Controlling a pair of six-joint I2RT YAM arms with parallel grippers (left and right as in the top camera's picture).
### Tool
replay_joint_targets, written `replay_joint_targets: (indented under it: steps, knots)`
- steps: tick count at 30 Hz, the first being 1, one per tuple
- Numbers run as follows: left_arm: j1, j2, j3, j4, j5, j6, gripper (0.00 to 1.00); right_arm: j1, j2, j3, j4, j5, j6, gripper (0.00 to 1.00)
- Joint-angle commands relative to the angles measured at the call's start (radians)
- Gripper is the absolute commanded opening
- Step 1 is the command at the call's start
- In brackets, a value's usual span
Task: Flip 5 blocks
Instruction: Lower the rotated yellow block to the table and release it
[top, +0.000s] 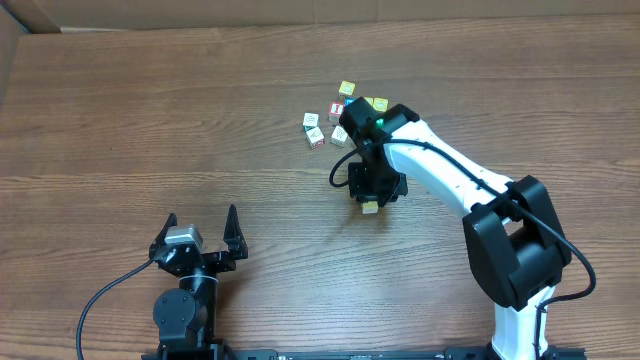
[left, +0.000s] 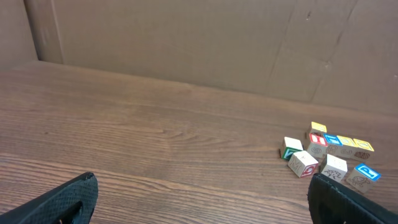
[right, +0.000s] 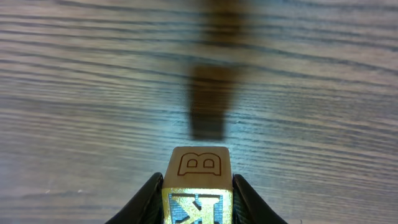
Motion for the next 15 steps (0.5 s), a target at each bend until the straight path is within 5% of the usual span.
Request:
replay_joint_targets:
  steps: [1,8,15]
  knots:
    - [-0.006,-0.011,-0.003,0.002,0.011,0.018,1.0,-0.007,-0.021,-0.03,0.023,0.0,0.037,0.29]
    - [-0.006,-0.011,-0.003,0.002,0.011,0.018,1.0,-0.007,-0.021,-0.032,0.026,0.001,0.037,0.37]
    - [-0.006,-0.011,-0.003,0.002,0.011,0.018,1.0,-0.007,-0.021,-0.032,0.029,0.009,0.036,0.71]
